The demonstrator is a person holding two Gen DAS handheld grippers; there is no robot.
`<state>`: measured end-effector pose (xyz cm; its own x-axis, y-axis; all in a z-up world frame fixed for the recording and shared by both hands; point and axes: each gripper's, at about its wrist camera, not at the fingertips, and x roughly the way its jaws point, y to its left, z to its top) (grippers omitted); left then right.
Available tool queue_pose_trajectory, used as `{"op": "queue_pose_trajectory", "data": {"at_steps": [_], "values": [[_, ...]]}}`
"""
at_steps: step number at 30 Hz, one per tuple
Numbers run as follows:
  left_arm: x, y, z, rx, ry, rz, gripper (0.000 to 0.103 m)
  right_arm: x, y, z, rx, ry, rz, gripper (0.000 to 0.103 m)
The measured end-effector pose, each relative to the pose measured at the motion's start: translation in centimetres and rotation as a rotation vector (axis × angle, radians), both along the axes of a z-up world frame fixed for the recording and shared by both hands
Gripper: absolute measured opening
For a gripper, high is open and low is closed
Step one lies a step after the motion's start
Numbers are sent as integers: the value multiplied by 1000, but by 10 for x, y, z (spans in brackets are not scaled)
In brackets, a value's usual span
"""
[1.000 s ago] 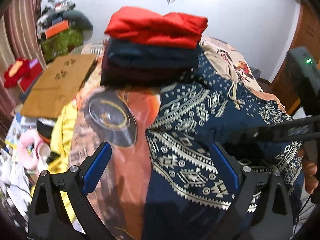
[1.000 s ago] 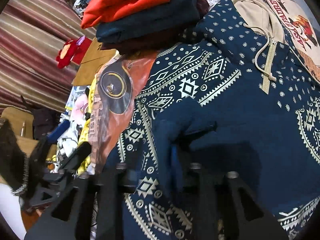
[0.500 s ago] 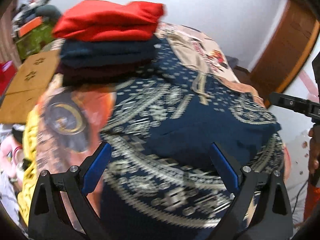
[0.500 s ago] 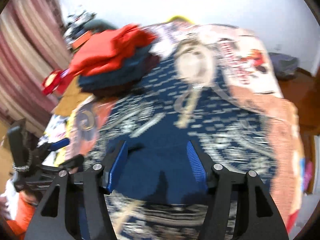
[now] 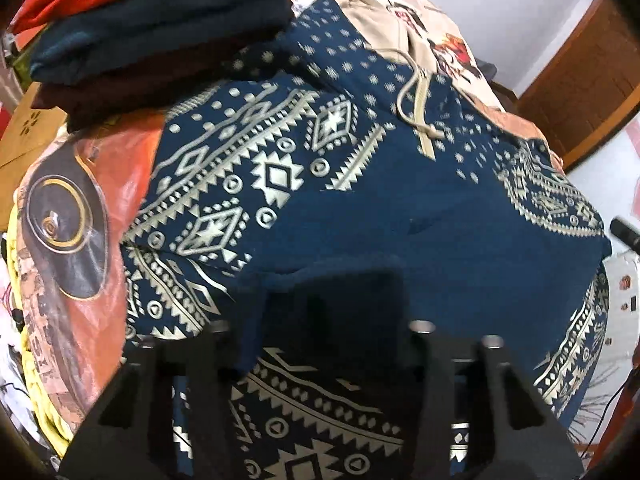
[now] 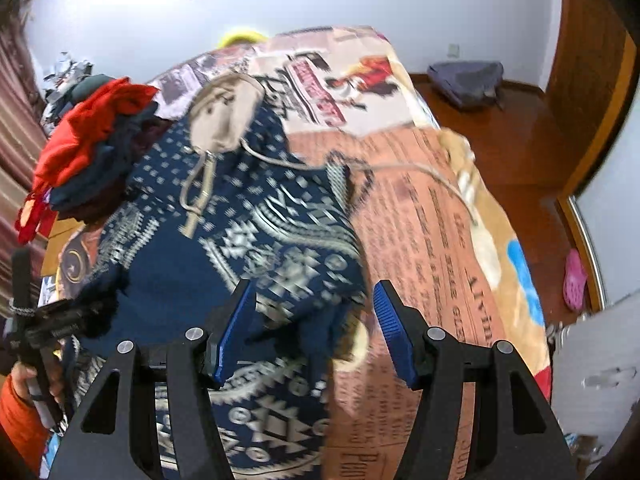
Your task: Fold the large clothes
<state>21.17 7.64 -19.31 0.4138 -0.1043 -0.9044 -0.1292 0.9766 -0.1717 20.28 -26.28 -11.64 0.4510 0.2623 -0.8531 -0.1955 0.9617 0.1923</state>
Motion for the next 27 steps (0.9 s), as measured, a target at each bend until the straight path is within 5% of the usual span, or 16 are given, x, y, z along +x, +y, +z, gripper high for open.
{"op": "queue_pose_trajectory", "data": {"at_steps": [2, 4, 13, 19, 23, 27], "values": [[-1, 3, 13, -24, -31, 4, 17, 3, -4, -10, 3, 24, -9, 57], [-1, 2, 32, -60, -96, -2, 14, 3, -8, -12, 8, 36, -11, 57], [27, -23, 133, -50, -389, -87, 13, 18, -2, 21, 35, -75, 13, 57], [27, -10, 171, -20, -533, -81, 14, 27, 11, -2, 21, -3, 26, 57], [23, 14, 154, 8, -492, -36, 14, 25, 19, -23, -18, 53, 51, 57], [21, 41, 105, 3, -342, -2, 14, 22, 20, -30, -8, 83, 65, 57]]}}
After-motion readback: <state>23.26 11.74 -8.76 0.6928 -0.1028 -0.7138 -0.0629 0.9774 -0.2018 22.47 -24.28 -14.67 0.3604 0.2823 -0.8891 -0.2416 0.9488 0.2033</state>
